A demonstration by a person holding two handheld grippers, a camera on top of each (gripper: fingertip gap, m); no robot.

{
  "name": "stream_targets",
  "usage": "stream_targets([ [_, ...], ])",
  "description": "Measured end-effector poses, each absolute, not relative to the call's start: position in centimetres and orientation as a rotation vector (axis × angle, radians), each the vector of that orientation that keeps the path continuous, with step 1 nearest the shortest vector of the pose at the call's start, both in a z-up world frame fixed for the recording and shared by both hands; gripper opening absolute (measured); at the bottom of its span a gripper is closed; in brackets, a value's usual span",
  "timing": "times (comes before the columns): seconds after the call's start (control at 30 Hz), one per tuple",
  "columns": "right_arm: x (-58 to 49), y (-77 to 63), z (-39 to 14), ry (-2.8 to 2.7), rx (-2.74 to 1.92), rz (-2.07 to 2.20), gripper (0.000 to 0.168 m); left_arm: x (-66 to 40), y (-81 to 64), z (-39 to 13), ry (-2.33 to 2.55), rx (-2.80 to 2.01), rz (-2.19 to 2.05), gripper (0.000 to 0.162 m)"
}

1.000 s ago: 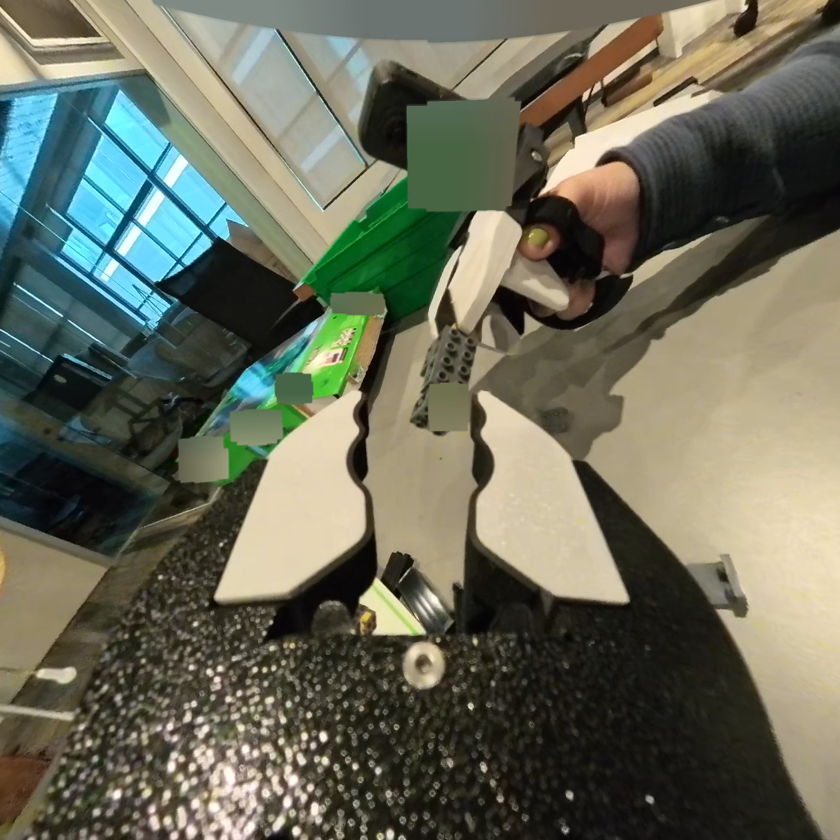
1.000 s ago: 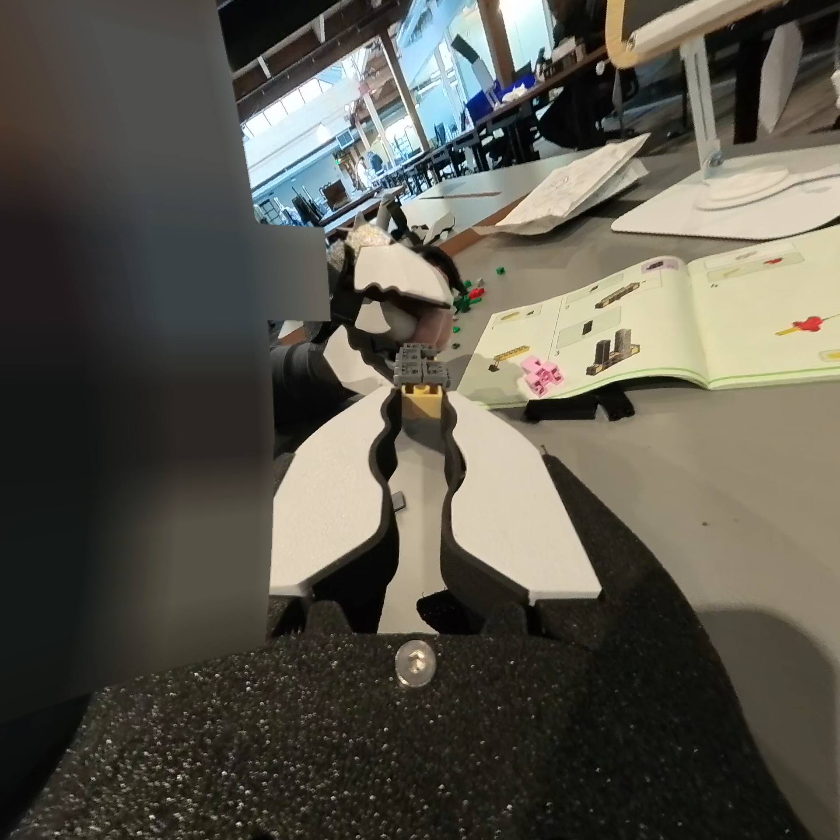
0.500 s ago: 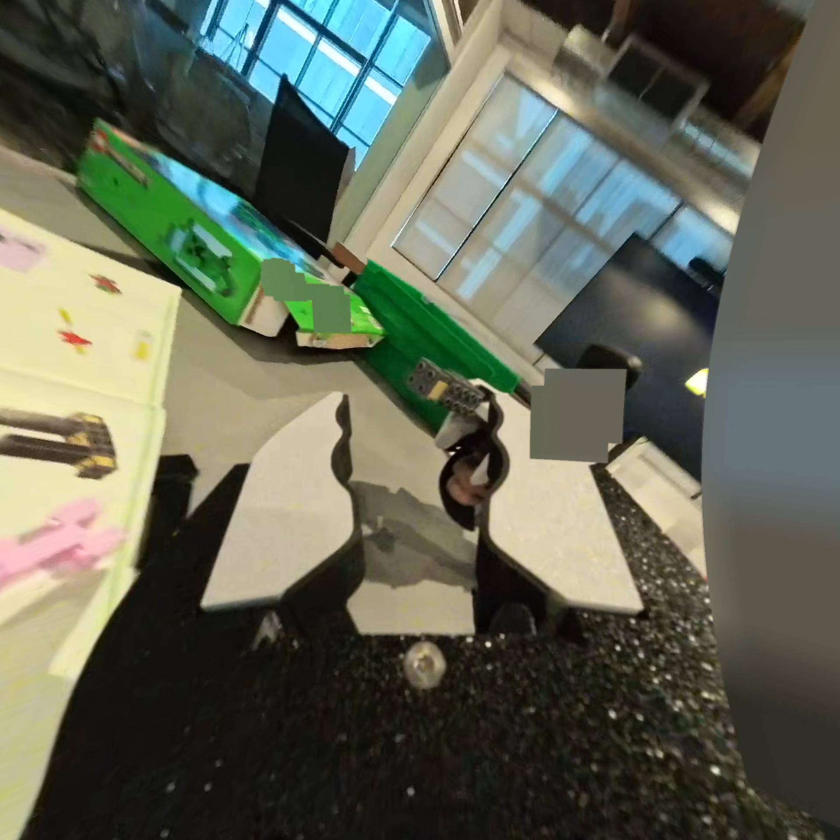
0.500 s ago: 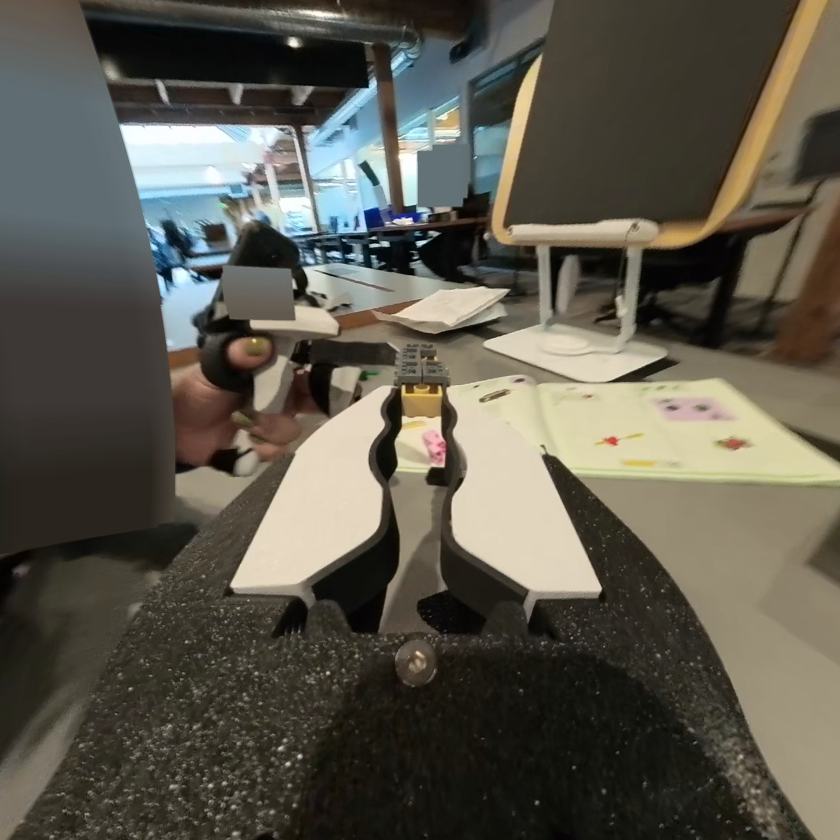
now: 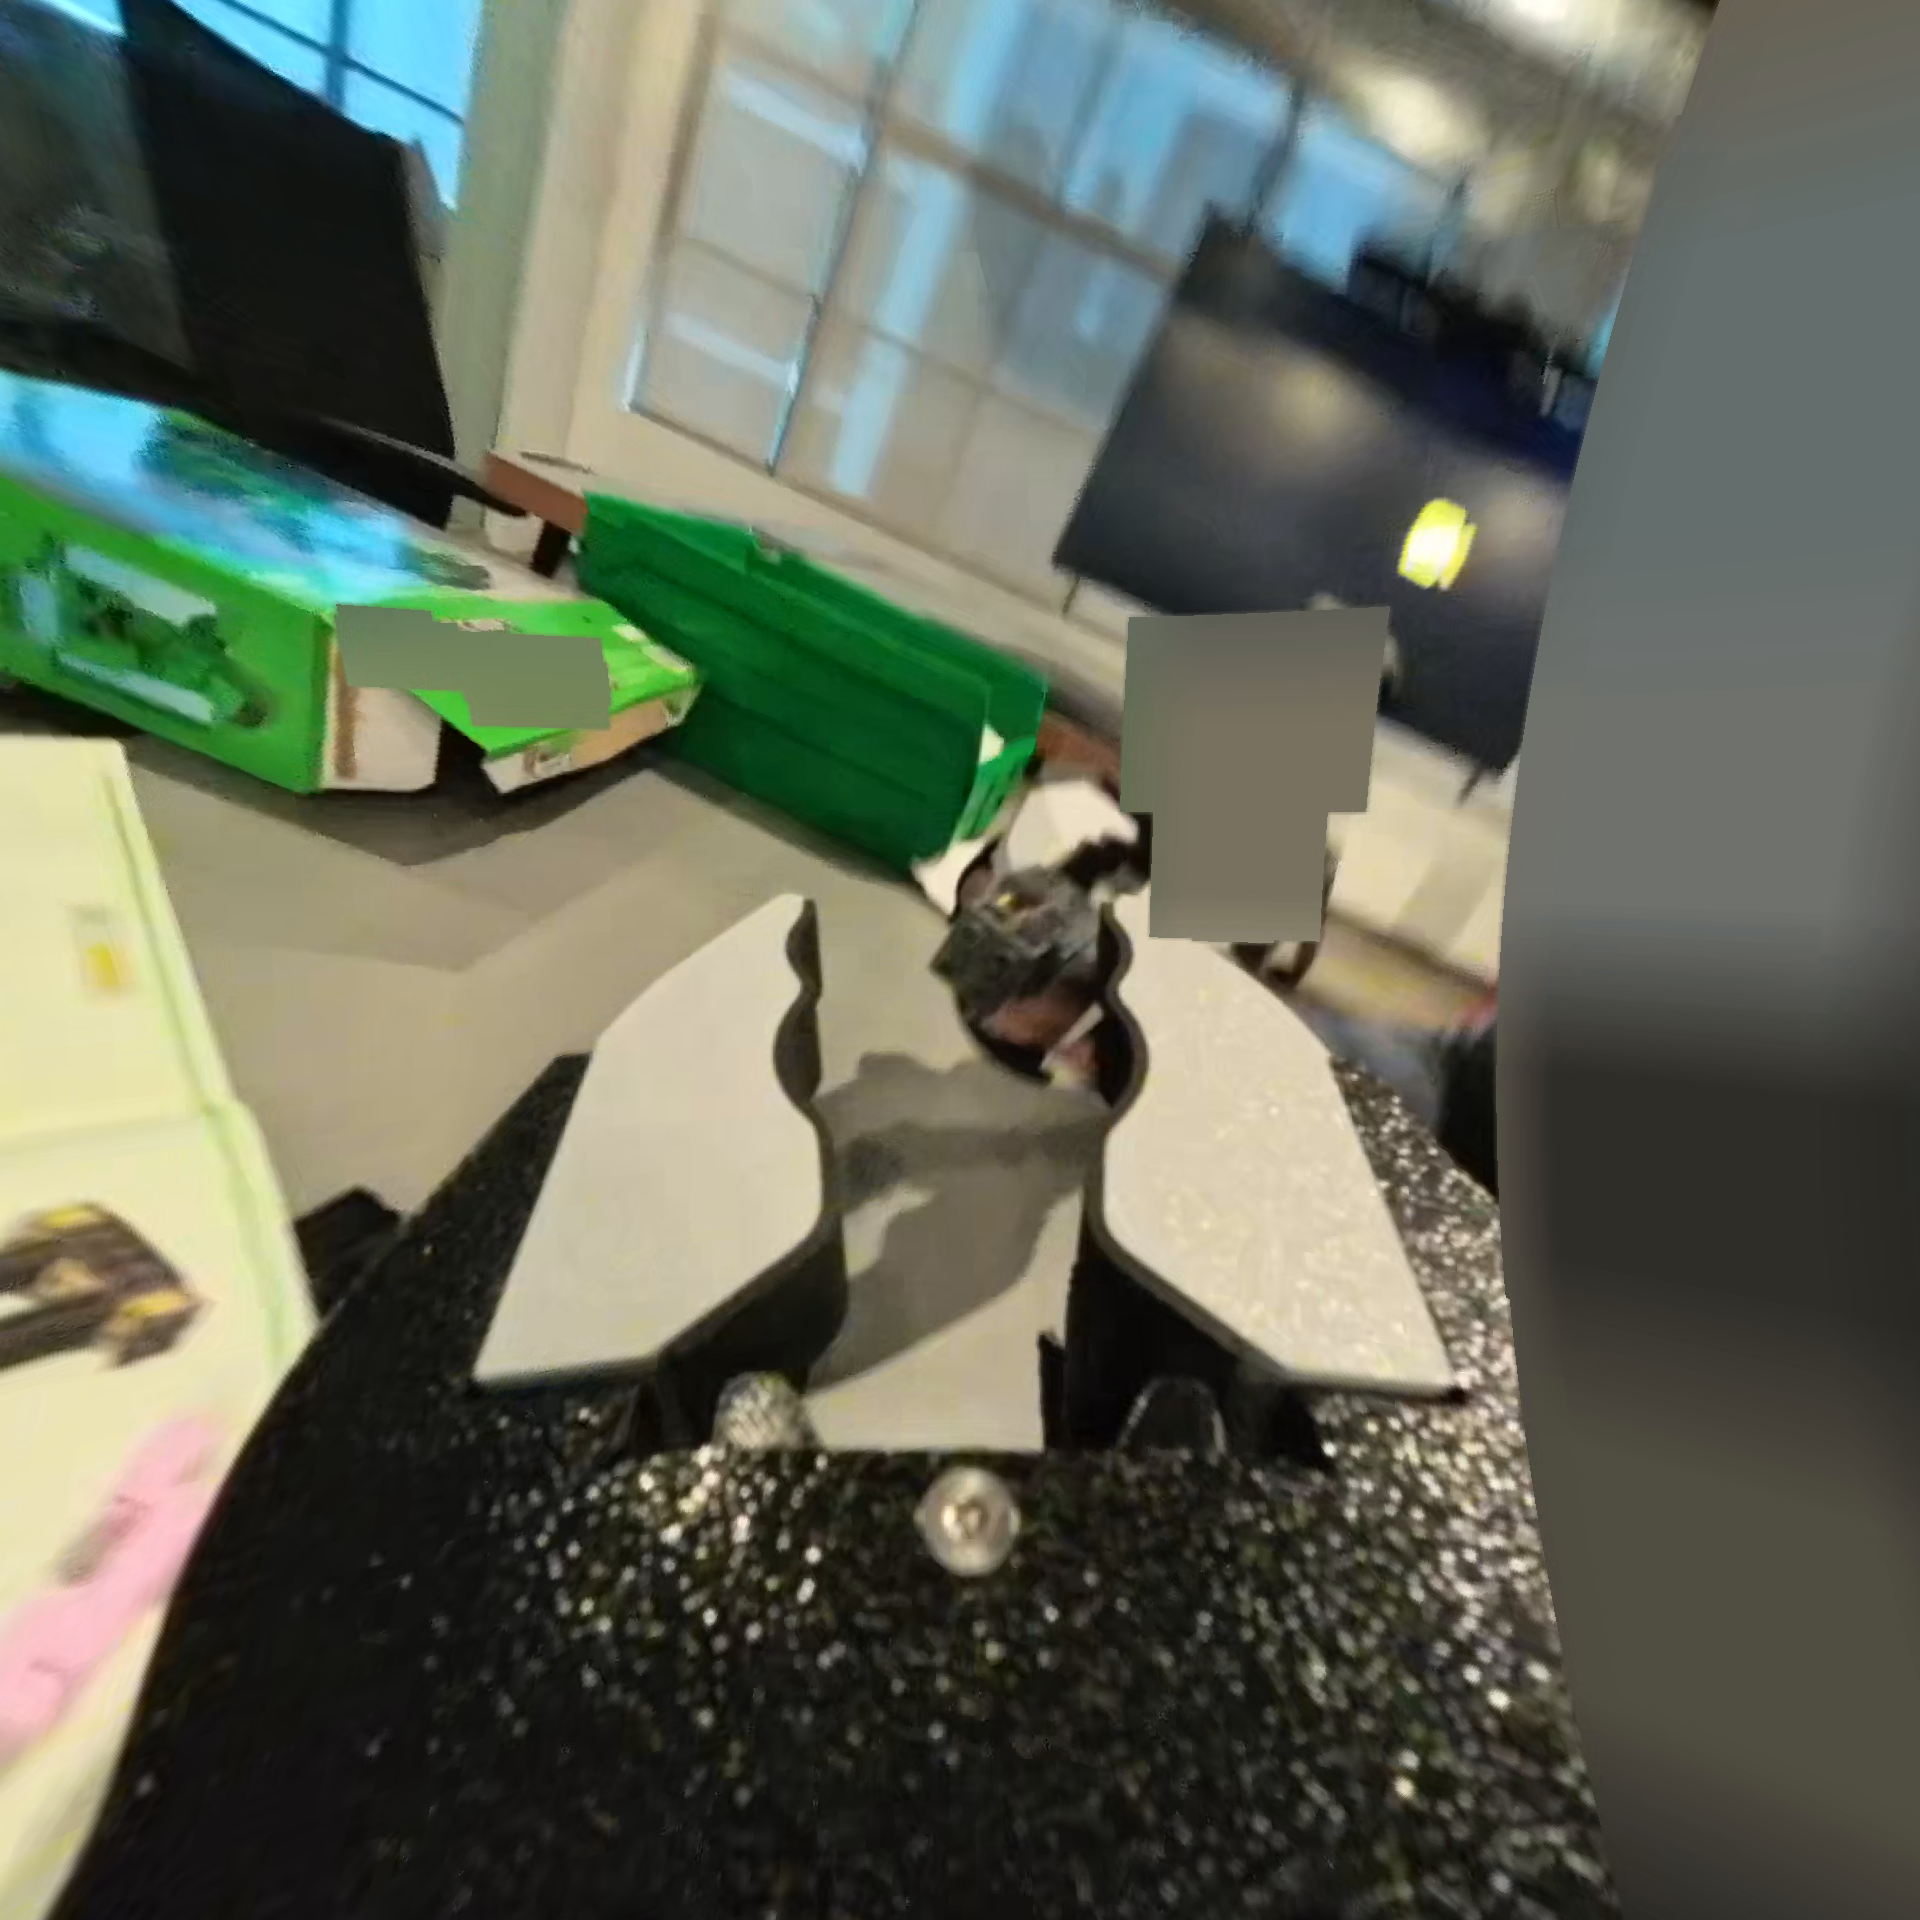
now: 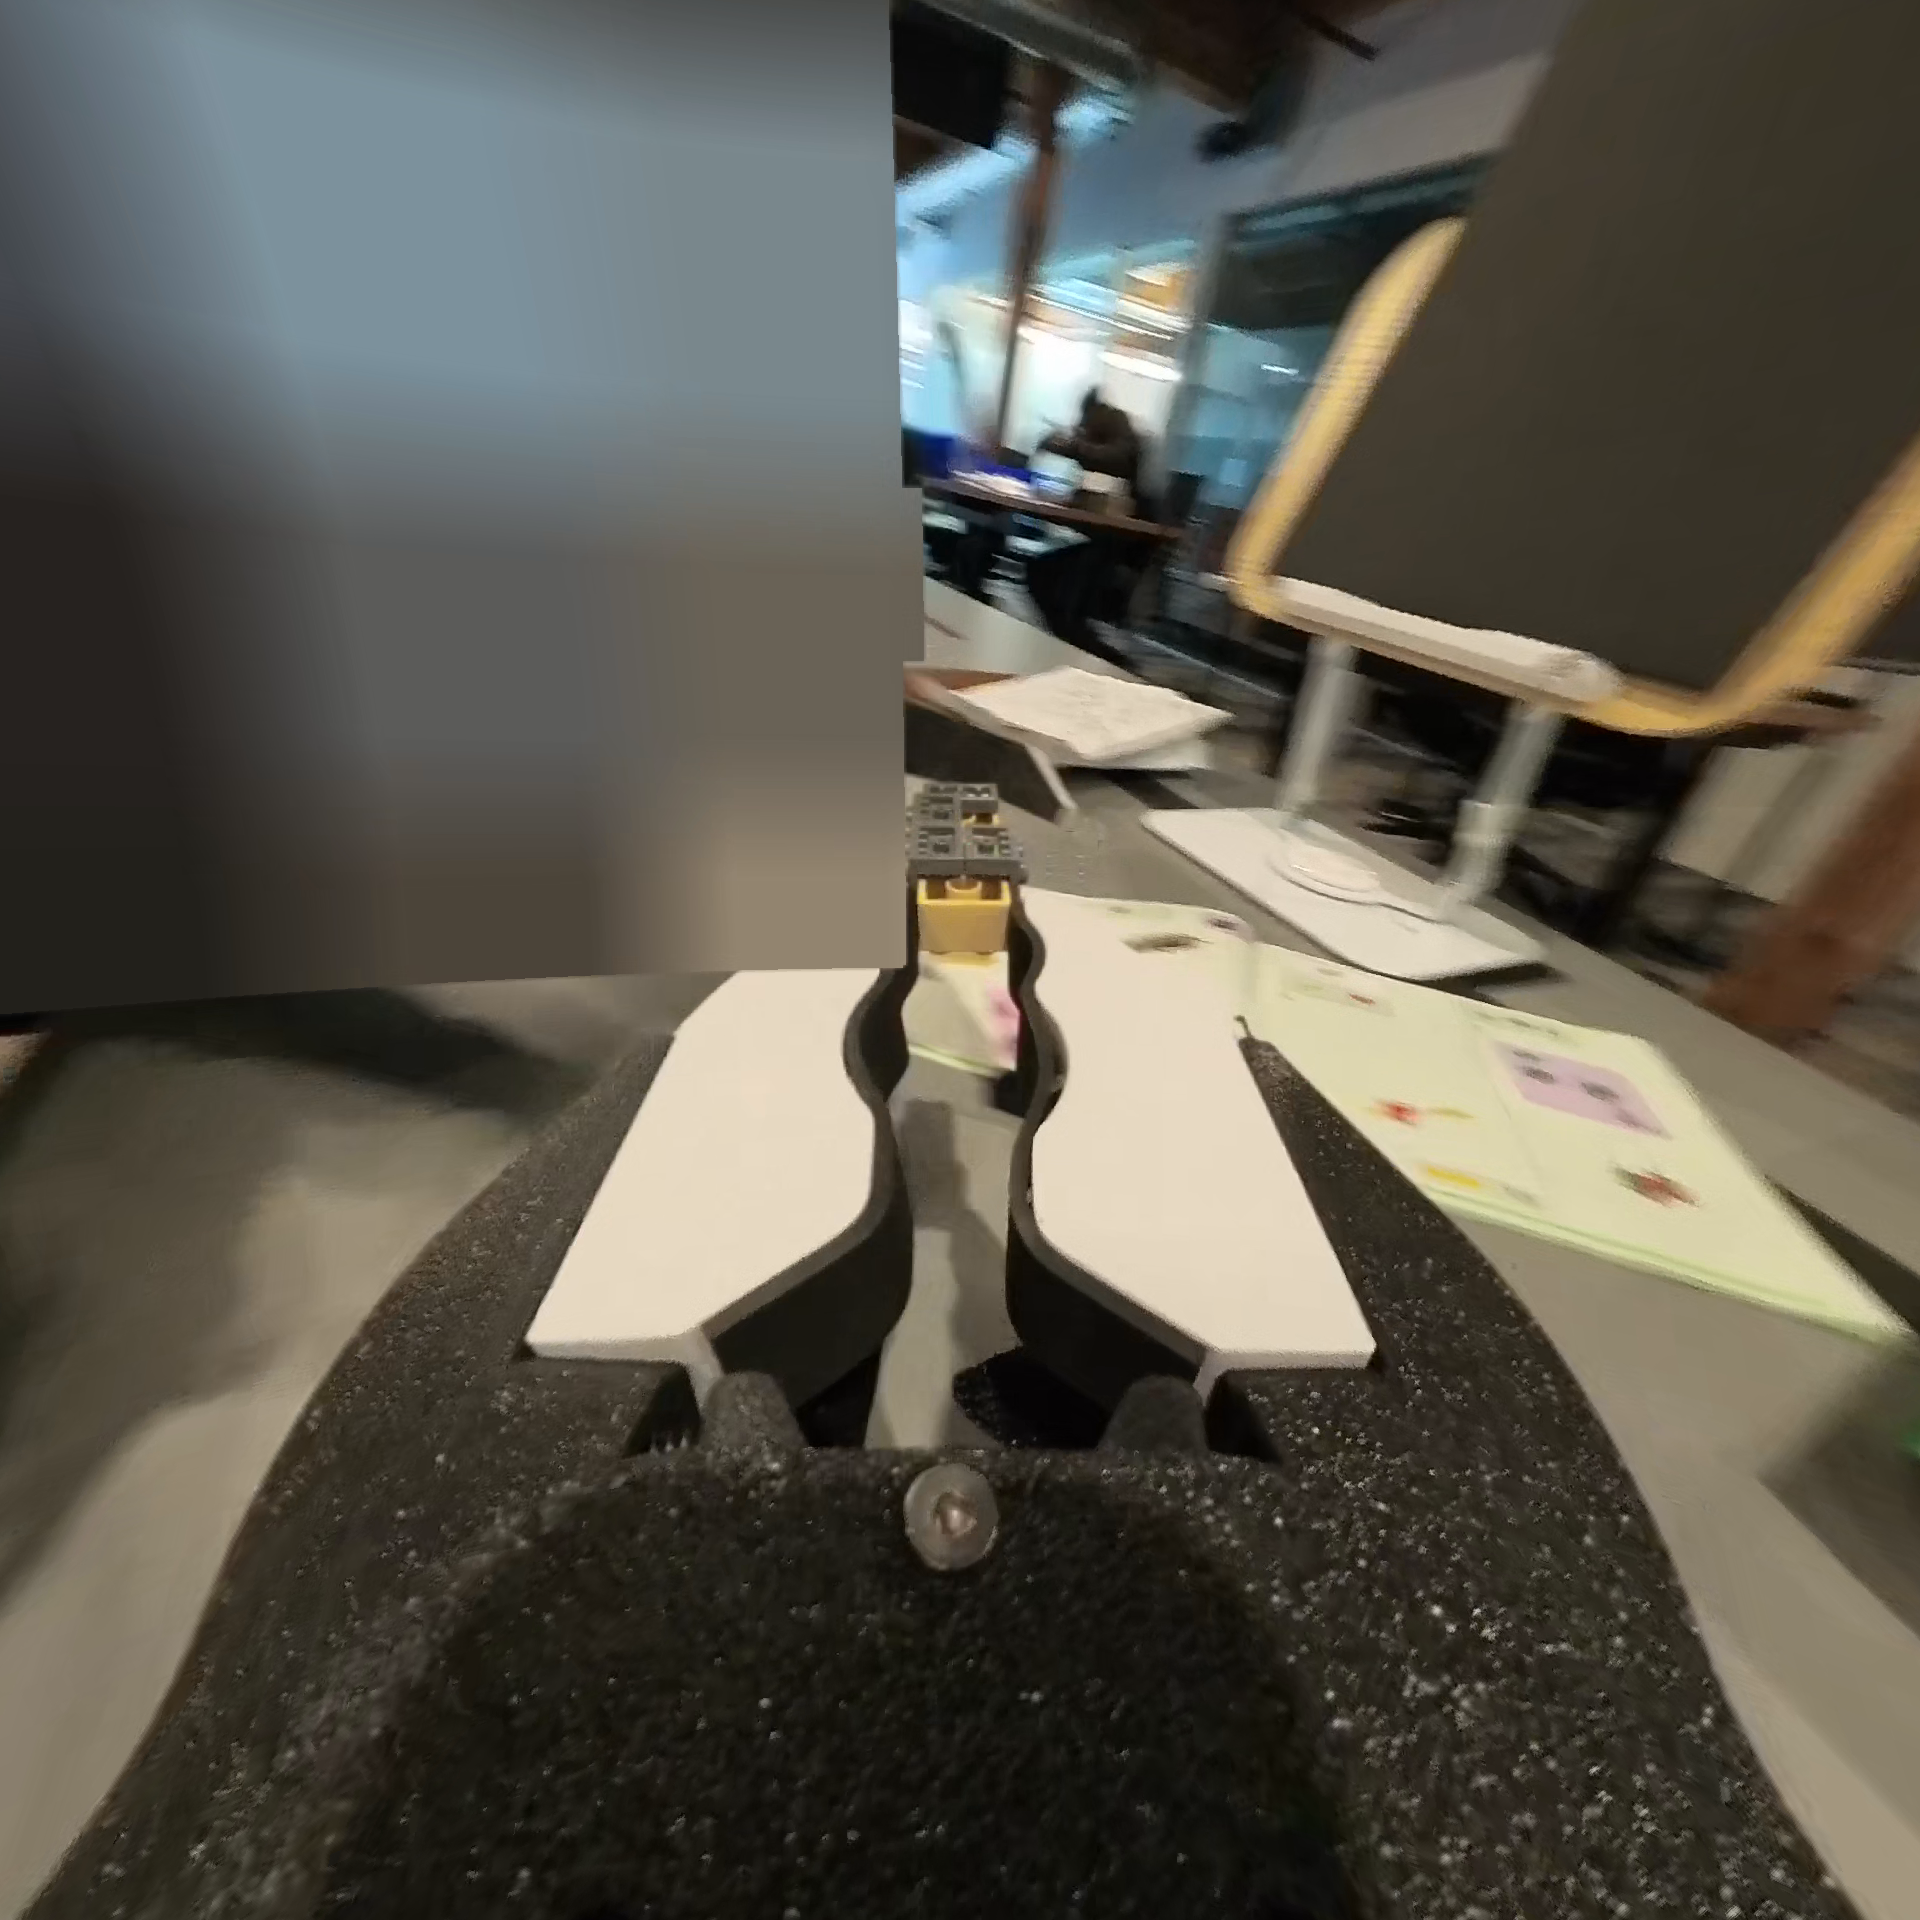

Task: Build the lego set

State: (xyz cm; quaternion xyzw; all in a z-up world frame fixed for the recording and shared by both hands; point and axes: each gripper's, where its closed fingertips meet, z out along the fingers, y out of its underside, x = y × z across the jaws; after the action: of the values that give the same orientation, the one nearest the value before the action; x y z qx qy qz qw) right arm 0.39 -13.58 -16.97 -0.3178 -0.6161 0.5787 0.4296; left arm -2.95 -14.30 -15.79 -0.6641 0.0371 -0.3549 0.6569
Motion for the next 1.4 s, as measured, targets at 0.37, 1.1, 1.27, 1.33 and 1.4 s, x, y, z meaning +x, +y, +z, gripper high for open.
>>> stream_targets([
  [0.37, 1.9, -15.0, -17.3, -1.663, -0.733, 1.753, 0.016, 0.2, -16.9, -16.9, 0.621, -1.553, -0.511, 0.023],
  [1.1, 1.9, -15.8, -19.0, -1.779, -0.738, 1.773, 0.016, 0.4, -17.1, -19.3, 0.681, -1.643, -0.492, 0.016],
  [1.27, 1.6, -15.5, -20.4, -1.87, -0.761, 1.692, 0.016, 0.1, -16.8, -20.8, 0.658, -1.665, -0.469, 0.016],
  [1.33, 1.4, -15.3, -21.0, -1.903, -0.769, 1.659, 0.016, -0.1, -16.7, -21.4, 0.638, -1.671, -0.479, 0.016],
  [1.4, 1.3, -15.3, -21.0, -1.912, -0.769, 1.652, 0.016, -0.2, -16.6, -21.5, 0.613, -1.66, -0.501, 0.016],
])
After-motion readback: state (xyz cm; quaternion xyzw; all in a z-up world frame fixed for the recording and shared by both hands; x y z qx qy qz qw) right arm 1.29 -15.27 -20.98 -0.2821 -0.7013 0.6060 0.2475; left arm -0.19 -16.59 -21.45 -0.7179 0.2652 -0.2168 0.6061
